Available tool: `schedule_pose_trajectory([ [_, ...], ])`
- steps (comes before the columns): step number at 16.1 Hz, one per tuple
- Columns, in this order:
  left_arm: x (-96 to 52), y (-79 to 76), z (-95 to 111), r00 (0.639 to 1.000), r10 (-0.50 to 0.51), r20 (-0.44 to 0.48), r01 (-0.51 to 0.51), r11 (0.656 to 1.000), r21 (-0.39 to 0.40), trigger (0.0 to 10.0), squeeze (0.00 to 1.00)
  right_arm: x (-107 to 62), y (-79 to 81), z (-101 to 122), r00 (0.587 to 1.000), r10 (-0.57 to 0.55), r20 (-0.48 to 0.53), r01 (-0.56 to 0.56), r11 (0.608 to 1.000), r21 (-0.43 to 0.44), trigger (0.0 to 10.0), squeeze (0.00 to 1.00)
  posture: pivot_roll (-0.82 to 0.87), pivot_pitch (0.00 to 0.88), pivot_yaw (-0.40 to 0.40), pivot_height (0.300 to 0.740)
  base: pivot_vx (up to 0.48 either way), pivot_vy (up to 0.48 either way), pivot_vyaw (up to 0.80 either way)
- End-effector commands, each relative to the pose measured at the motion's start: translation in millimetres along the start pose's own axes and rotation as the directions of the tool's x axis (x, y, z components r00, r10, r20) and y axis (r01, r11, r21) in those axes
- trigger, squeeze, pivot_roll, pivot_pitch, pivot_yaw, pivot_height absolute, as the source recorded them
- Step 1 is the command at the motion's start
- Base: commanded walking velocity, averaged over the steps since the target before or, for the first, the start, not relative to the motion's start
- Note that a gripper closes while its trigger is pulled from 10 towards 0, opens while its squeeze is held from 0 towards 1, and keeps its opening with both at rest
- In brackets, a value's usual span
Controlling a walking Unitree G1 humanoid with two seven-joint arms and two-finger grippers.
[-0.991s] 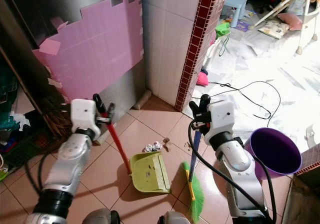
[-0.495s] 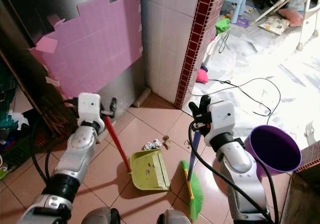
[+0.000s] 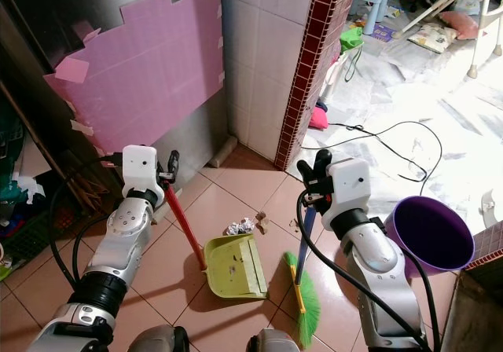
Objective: Sweep floor
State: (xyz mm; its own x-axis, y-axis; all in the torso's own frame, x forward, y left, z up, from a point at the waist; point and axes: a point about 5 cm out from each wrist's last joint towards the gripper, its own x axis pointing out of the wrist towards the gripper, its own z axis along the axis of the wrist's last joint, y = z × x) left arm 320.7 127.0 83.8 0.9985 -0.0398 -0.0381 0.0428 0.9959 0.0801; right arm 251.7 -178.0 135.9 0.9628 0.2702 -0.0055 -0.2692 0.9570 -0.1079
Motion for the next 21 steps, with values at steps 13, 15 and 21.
schedule_pose_trajectory([
  [13,-6.5,-7.5,-4,0.999,-0.049,0.004,0.049,0.998,-0.047,1.5,0.0,5.8,-1.0,3,1.0,0.015,0.012,-0.014,1.0,-0.019,10.0,0.0,-0.19,0.059,-0.041,0.74,0.0,0.0,0.0],
  [15,-4.4,-7.2,-2,0.999,-0.05,0.009,0.051,0.998,-0.041,9.4,0.0,5.7,-1.6,4,1.0,0.014,0.015,-0.013,1.0,-0.021,10.0,0.0,-0.19,0.056,-0.039,0.74,0.0,0.0,0.0],
  [21,1.6,-6.5,1,0.998,-0.061,0.018,0.062,0.997,-0.037,10.0,1.0,4.9,-1.3,4,1.0,0.015,0.016,-0.014,1.0,-0.025,10.0,0.0,-0.2,0.054,-0.038,0.74,0.0,0.0,0.0],
])
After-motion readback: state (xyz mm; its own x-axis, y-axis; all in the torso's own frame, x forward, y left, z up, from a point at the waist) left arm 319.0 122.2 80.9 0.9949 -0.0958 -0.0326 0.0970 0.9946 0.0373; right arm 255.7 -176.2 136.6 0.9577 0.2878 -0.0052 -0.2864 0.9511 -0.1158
